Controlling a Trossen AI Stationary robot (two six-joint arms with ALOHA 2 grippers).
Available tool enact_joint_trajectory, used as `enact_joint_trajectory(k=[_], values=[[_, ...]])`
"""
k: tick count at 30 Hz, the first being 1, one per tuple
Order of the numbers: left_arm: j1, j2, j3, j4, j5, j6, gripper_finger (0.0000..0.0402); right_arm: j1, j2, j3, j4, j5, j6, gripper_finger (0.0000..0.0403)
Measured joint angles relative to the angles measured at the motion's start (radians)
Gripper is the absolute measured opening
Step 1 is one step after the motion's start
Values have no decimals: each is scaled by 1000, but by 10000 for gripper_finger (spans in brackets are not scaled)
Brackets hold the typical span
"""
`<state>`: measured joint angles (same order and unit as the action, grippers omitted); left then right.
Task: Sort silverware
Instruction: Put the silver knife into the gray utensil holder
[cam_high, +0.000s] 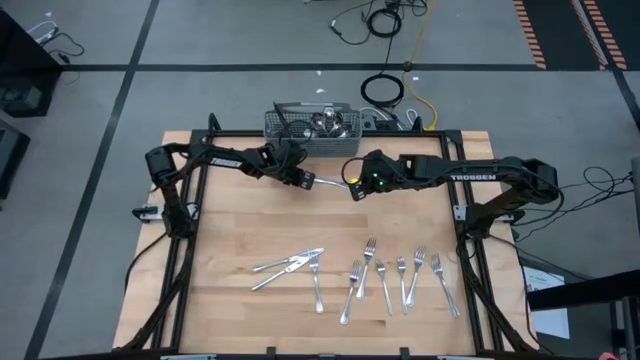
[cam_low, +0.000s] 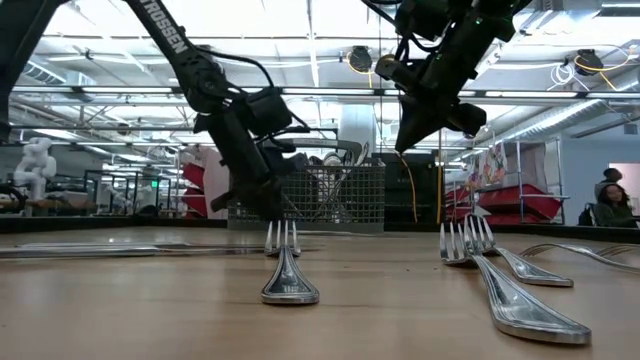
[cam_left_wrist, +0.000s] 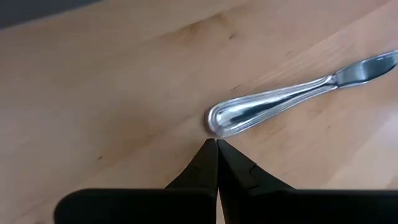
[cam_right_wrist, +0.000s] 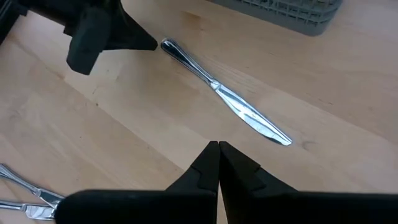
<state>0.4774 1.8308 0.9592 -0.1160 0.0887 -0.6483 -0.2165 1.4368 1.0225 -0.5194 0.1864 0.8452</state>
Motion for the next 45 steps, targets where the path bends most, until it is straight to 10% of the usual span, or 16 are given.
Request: enact_joint_trajectory(k=[33,45], values=[[-6,75,80,-55,-23,53,1,-6,1,0,-5,31,-71,2],[-6,86,79,-71,-23,53,1,-89,94,-204,200,-85,167,167]])
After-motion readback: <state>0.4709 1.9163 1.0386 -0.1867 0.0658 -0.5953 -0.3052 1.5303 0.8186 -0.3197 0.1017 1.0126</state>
